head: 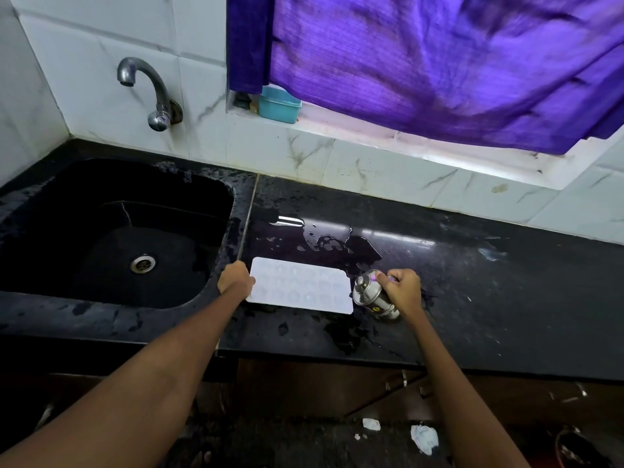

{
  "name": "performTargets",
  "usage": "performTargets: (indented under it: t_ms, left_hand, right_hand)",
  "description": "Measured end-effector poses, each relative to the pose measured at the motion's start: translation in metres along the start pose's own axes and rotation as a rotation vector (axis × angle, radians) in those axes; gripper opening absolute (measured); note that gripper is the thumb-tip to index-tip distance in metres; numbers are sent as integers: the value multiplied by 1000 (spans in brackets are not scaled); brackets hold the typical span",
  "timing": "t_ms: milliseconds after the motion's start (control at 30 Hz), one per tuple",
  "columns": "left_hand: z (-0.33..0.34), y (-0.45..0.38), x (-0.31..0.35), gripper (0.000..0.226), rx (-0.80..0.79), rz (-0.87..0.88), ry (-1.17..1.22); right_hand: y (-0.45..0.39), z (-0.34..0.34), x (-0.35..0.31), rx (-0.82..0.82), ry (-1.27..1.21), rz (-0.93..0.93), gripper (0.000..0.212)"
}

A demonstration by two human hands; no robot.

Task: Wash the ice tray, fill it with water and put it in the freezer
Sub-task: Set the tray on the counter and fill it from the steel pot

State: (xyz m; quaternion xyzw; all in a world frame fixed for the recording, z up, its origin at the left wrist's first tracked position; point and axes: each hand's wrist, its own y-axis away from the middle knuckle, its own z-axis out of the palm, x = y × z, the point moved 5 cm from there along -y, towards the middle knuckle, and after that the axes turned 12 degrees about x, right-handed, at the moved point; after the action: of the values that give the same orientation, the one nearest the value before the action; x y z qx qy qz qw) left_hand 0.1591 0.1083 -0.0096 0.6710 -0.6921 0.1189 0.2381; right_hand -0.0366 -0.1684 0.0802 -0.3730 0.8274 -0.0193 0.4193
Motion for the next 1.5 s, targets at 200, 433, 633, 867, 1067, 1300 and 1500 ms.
performTargets:
  t_ms: [200,433,633,867,1067,1300,1500]
  left_hand:
    - [1,0,0,29,-5,7,-10]
    - [3,-3,0,28,-2,8,-15]
    - [4,-3,0,26,11,8,-22]
    - [3,-2,-1,27,9,7,-9]
    - [1,-1,-2,28,14,-9,13]
    - [-3,2,0,27,13,-27,71]
    - [8,-4,-6,15,-42,-97,235]
  right_hand:
    - [4,4,14,27,-95,82,56]
    - [11,2,44,242,-536,578,38]
    - [1,10,57,320,-657,713,29]
    - [10,25,72,332,-629,779,40]
    - [33,42,87,389,-722,886,31]
    - [24,9,60,430,103,433,31]
    - [41,29,4,319,46,-51,15]
